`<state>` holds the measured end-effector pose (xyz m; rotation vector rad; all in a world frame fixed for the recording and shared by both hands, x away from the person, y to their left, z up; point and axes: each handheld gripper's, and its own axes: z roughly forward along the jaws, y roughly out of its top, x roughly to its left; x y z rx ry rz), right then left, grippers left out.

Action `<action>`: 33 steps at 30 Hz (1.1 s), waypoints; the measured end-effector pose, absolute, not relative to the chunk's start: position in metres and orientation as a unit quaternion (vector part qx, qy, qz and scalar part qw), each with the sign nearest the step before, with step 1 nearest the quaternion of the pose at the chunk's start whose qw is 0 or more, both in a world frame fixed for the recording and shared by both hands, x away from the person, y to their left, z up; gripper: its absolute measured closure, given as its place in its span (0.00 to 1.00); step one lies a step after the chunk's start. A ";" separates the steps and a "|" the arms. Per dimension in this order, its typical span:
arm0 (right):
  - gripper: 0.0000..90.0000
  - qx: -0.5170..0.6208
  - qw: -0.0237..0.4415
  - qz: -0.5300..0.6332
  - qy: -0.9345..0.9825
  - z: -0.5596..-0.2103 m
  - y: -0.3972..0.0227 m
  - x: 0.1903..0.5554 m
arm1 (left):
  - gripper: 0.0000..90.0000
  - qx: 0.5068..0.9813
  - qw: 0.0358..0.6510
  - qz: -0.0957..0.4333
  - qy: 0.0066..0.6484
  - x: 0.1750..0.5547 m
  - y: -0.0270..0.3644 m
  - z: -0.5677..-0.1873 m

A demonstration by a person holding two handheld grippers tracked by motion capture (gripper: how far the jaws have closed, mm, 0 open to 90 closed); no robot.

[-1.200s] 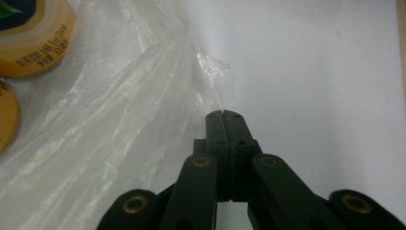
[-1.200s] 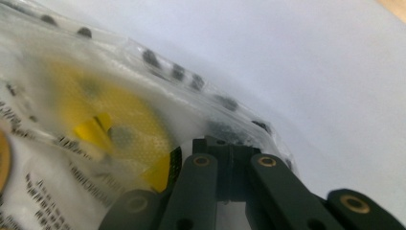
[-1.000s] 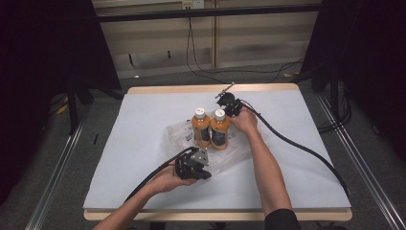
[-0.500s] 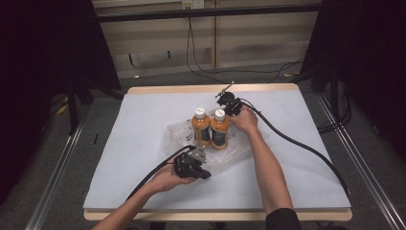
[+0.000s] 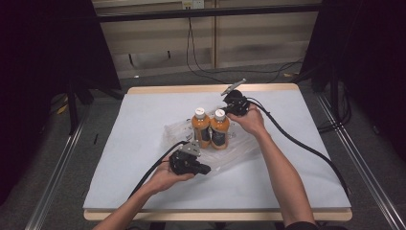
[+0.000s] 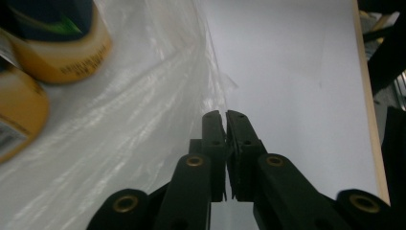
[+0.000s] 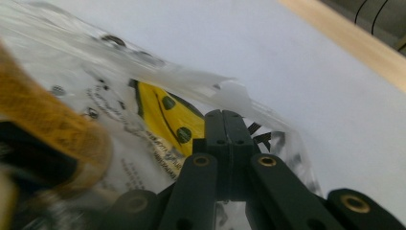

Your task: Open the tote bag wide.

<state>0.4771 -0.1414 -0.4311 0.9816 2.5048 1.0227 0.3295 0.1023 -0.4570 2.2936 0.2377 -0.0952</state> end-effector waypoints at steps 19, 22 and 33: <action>0.45 0.375 0.197 0.449 0.787 -0.399 -0.217 0.400 | 0.35 0.851 0.494 0.064 0.165 0.320 0.149 -0.420; 0.29 0.382 0.203 0.459 0.775 -0.396 -0.226 0.385 | 0.30 0.845 0.499 0.072 0.181 0.321 0.159 -0.418; 0.09 0.393 0.211 0.488 0.750 -0.394 -0.253 0.338 | 0.13 0.819 0.519 0.125 0.211 0.311 0.192 -0.408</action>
